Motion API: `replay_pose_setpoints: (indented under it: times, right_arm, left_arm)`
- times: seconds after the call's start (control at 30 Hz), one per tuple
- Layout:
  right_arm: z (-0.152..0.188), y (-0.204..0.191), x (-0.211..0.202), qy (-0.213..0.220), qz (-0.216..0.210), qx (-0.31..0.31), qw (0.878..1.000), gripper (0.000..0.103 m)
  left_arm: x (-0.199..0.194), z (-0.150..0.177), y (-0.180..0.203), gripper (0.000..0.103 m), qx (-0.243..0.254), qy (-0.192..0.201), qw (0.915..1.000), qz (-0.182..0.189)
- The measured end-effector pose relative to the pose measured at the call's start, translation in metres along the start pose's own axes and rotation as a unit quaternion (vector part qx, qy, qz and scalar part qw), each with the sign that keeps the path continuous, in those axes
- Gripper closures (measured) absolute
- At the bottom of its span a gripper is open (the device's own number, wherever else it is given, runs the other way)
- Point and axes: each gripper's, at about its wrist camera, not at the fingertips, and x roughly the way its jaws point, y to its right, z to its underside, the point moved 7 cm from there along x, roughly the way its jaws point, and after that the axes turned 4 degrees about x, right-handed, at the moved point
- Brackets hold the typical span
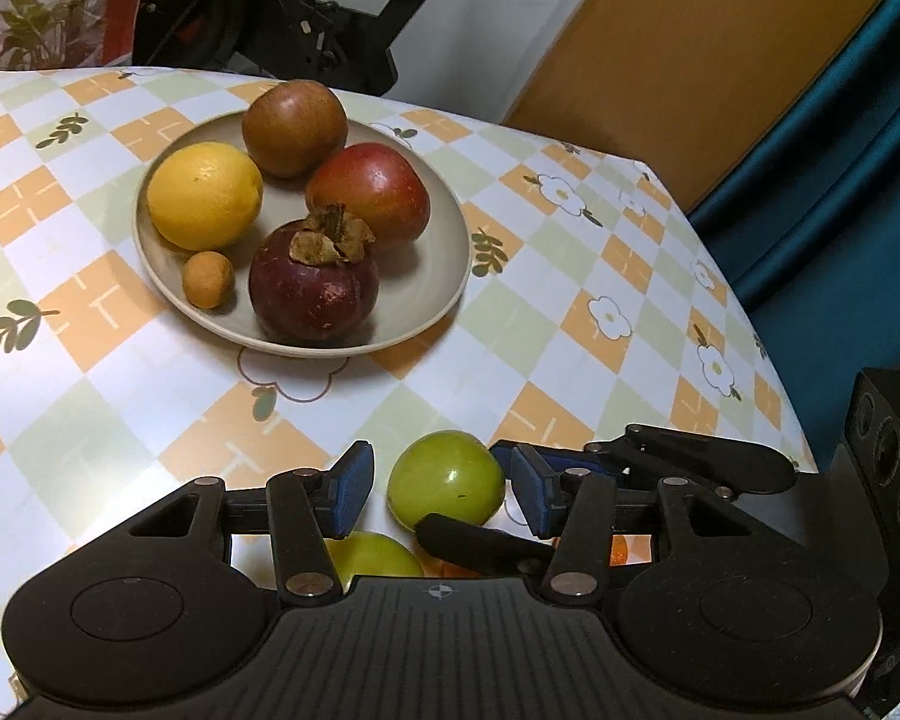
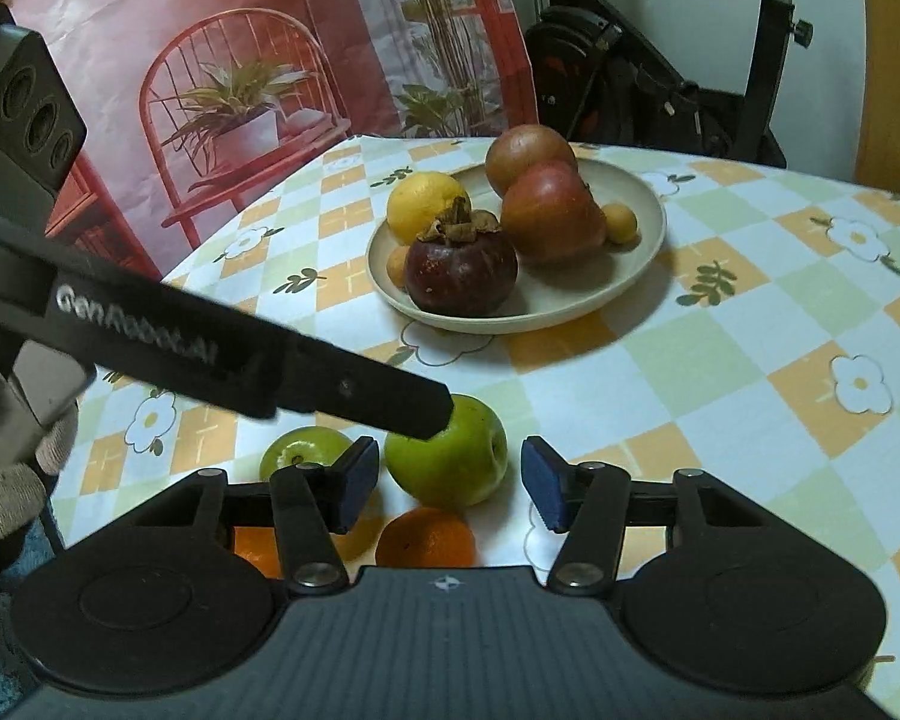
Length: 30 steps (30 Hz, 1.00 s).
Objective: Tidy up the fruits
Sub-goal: 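Close both grippers on a green apple and lift it, then carry the green apple with both grippers over the plate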
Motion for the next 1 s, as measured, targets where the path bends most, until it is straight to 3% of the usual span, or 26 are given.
replay_pose_setpoints:
  times: [0.57,1.0]
  right_arm:
    - [-0.001,0.004,0.009,-0.001,-0.028,0.04,0.999,0.052]
    - [-0.013,0.006,-0.002,0.022,-0.027,0.04,0.999,0.052]
  left_arm:
    - [0.014,0.0,0.0,0.054,0.013,-0.005,0.9999,-0.001]
    - [0.002,-0.014,0.008,0.055,0.023,0.026,0.9994,0.002]
